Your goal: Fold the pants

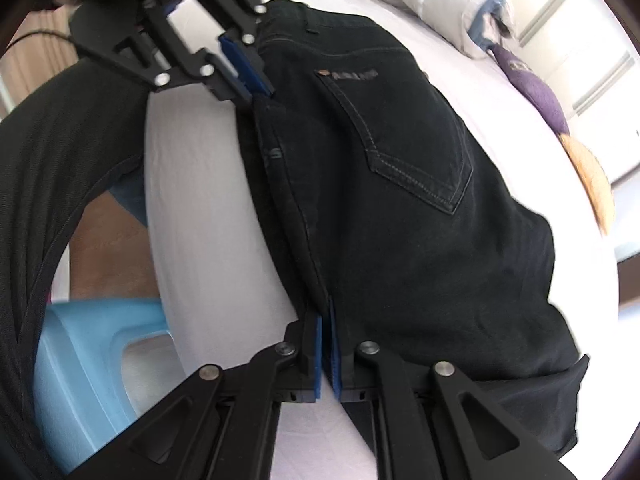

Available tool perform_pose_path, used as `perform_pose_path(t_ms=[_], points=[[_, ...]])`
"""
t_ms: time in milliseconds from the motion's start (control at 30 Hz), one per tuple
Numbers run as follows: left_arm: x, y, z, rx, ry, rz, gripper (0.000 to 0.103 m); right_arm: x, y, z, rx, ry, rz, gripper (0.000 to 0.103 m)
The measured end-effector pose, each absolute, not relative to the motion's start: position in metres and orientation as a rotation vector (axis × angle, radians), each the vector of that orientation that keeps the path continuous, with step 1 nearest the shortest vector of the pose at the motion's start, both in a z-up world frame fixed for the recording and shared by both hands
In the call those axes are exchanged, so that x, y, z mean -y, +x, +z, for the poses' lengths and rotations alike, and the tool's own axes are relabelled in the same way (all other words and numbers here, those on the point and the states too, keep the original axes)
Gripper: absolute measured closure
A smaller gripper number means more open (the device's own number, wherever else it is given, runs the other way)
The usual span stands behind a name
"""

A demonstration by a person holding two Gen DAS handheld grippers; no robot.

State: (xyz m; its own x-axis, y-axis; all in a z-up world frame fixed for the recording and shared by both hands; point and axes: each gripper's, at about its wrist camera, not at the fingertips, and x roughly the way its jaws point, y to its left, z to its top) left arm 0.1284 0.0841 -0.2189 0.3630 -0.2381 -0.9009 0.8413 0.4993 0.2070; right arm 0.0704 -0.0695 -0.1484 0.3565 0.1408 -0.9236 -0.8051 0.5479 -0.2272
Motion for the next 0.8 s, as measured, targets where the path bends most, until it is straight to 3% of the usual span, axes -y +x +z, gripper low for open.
perform_pose_path(t_ms=[133, 267, 367, 533, 800], points=[[-0.089, 0.128, -0.188, -1.036, 0.766, -0.803, 0.089, 0.075, 0.076, -0.132, -1.073, -0.675, 0.666, 0.091], [-0.089, 0.134, -0.140, -0.973, 0.688, -0.789, 0.089, 0.082, 0.076, -0.132, -1.067, -0.569, 0.669, 0.060], [-0.070, 0.161, -0.128, -0.948, 0.597, -0.745, 0.089, 0.088, 0.073, -0.150, -1.066, -0.513, 0.664, 0.057], [-0.013, 0.195, -0.149, -0.974, 0.509, -0.750, 0.089, 0.126, 0.081, -0.111, -1.080, -0.260, 0.627, 0.058], [0.071, 0.218, -0.194, -1.062, 0.428, -0.771, 0.090, 0.316, 0.146, -0.056, -1.015, 0.205, 0.152, 0.058]])
